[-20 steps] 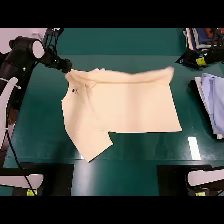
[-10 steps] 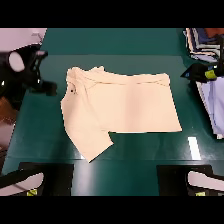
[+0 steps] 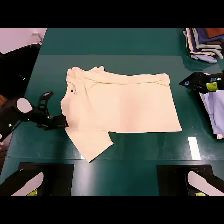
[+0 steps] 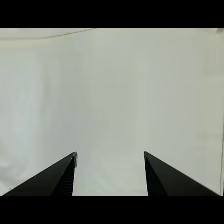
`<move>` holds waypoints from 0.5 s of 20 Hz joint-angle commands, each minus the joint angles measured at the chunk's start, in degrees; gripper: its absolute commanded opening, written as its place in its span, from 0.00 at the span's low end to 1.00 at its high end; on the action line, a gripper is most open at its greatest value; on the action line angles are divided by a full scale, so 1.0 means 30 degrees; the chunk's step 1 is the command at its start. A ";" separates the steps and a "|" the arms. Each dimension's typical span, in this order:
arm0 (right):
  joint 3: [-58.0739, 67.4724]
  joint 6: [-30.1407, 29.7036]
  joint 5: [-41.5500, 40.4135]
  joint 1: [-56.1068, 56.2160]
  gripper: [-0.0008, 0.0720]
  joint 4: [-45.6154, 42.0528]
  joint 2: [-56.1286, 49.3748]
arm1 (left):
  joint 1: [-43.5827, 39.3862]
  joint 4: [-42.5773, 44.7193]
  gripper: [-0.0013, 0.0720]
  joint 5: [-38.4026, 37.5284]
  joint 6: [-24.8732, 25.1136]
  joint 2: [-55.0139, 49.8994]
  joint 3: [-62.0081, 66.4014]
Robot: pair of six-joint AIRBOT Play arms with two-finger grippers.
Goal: Fold the shirts.
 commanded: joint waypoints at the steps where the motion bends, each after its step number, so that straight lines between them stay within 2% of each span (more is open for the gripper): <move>1: -0.0270 0.0007 0.0197 0.0007 0.68 0.0321 0.0328 | 0.0000 -0.2062 0.77 0.1566 -0.0087 0.0226 -0.1523; 4: -0.0262 0.0007 0.0248 0.0007 0.67 0.0321 0.0328 | -0.0029 -0.2543 0.77 0.2047 -0.0080 0.0226 -0.1974; 5: -0.0270 0.0007 0.0270 0.0007 0.67 0.0313 0.0328 | -0.0029 -0.2739 0.73 0.2273 -0.0087 0.0233 -0.1967; 7: -0.0270 0.0000 0.0605 -0.0036 0.67 0.0233 0.0328 | -0.0029 -0.2936 0.08 0.2841 -0.0087 0.0233 -0.1960; 10: -0.0627 0.0000 0.1814 -0.1144 0.67 0.0073 0.0452 | -0.0029 -0.2718 0.05 0.2900 -0.0087 0.0437 -0.1158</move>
